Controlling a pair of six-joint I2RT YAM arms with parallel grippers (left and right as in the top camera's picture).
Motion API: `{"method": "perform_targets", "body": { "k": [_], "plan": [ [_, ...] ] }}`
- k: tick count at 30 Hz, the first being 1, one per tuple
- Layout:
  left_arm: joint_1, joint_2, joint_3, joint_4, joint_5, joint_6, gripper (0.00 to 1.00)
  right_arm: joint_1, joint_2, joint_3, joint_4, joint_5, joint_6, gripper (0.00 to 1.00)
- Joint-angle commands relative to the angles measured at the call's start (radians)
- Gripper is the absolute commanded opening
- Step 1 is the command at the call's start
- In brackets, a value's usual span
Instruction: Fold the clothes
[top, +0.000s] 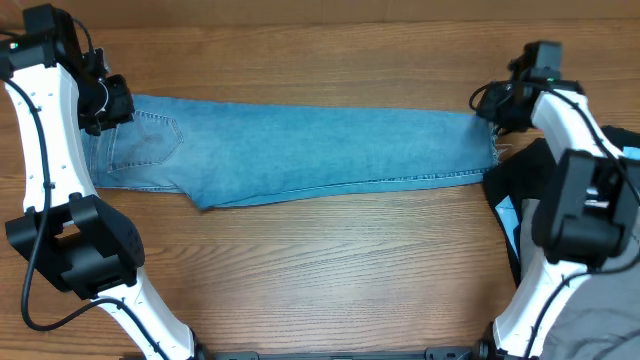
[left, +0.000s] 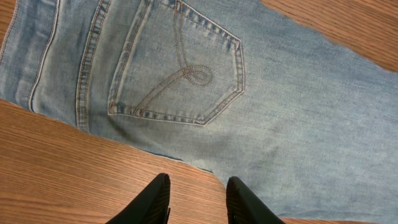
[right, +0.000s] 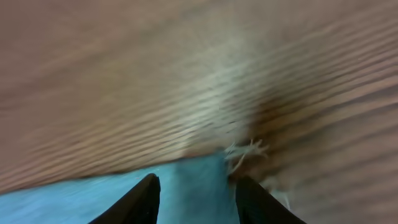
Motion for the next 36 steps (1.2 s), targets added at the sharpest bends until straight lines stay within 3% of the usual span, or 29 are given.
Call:
{"method": "perform_targets", "body": {
  "k": [1, 4, 9, 11, 25, 36],
  "plan": [
    [0.002, -0.020, 0.017, 0.001, 0.011, 0.020, 0.34, 0.002, 0.048, 0.016, 0.029, 0.020, -0.001, 0.43],
    [0.002, -0.020, 0.017, 0.000, 0.011, 0.019, 0.34, 0.002, 0.073, 0.016, 0.035, 0.027, -0.001, 0.40],
    [0.002, -0.020, 0.017, 0.000, 0.011, 0.019, 0.35, 0.002, 0.085, 0.016, 0.028, 0.028, -0.006, 0.08],
    [0.002, -0.020, 0.017, 0.000, 0.011, 0.020, 0.35, -0.002, 0.080, 0.018, 0.016, 0.027, -0.008, 0.04],
    [0.002, -0.020, 0.017, 0.006, 0.000, 0.020, 0.34, -0.011, -0.194, 0.019, -0.092, 0.027, -0.008, 0.04],
    [0.009, -0.019, 0.017, 0.142, -0.034, 0.019, 0.39, -0.011, -0.333, 0.019, -0.139, 0.027, -0.008, 0.04]
  ]
}}
